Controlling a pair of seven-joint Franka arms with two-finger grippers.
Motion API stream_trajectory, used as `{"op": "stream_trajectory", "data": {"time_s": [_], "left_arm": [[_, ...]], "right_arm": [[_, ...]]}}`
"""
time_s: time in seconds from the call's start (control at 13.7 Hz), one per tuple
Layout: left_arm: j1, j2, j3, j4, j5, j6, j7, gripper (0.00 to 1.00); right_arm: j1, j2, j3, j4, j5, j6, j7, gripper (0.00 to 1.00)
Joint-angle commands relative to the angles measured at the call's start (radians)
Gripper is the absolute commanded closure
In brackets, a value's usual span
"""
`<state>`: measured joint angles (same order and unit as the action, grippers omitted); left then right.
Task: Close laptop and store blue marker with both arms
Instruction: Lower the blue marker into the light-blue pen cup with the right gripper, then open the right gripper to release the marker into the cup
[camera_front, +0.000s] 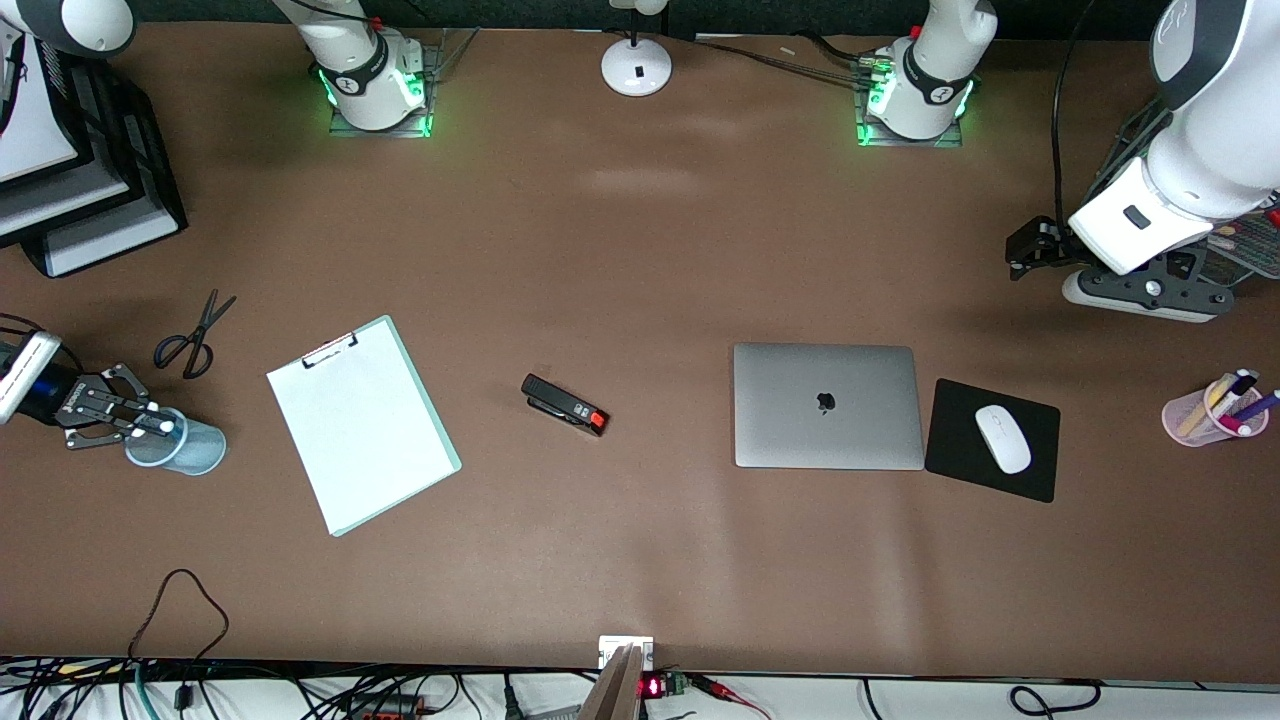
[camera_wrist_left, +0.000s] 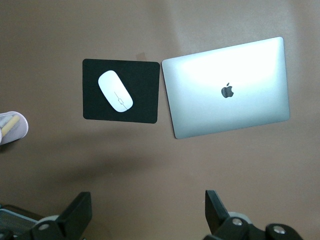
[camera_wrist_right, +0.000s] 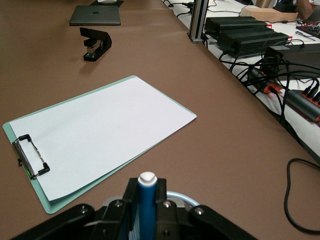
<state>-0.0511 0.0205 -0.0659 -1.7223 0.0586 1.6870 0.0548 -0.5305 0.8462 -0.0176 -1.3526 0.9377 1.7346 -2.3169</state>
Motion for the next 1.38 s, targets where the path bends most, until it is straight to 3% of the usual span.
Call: {"op": "stream_trajectory", "data": {"time_s": [0.0,0.15,0.22,0.29,0.58,1.02,1.31], "left_arm": [[-0.001,-0.001,0.0,0.006,0.003,-0.006,0.006,0.0],[-0.001,0.001,0.0,0.007,0.003,-0.004,0.007,0.0],[-0.001,0.003,0.0,0.015,0.003,-0.006,0.007,0.0],[-0.001,0.006,0.0,0.021,0.003,-0.006,0.005,0.0],[-0.003,0.01,0.0,0.024,0.004,-0.006,0.005,0.0],[-0.003,0.012,0.0,0.026,0.003,-0.006,0.005,0.0],[-0.003,0.012,0.0,0.024,0.003,-0.006,0.005,0.0]], "right_arm": [[-0.023,0.043,0.01,0.05,0.026,-0.026,-0.015,0.93],[-0.029,0.042,0.01,0.05,0.024,-0.029,-0.01,0.93],[-0.029,0.033,0.008,0.052,0.023,-0.03,0.001,0.65],[-0.029,0.028,0.008,0.061,0.024,-0.032,0.016,0.01],[-0.025,0.014,0.002,0.142,0.003,-0.122,0.186,0.0],[0.012,-0.012,0.008,0.3,-0.111,-0.24,0.454,0.0],[0.078,-0.123,0.01,0.337,-0.219,-0.27,0.615,0.0]]}}
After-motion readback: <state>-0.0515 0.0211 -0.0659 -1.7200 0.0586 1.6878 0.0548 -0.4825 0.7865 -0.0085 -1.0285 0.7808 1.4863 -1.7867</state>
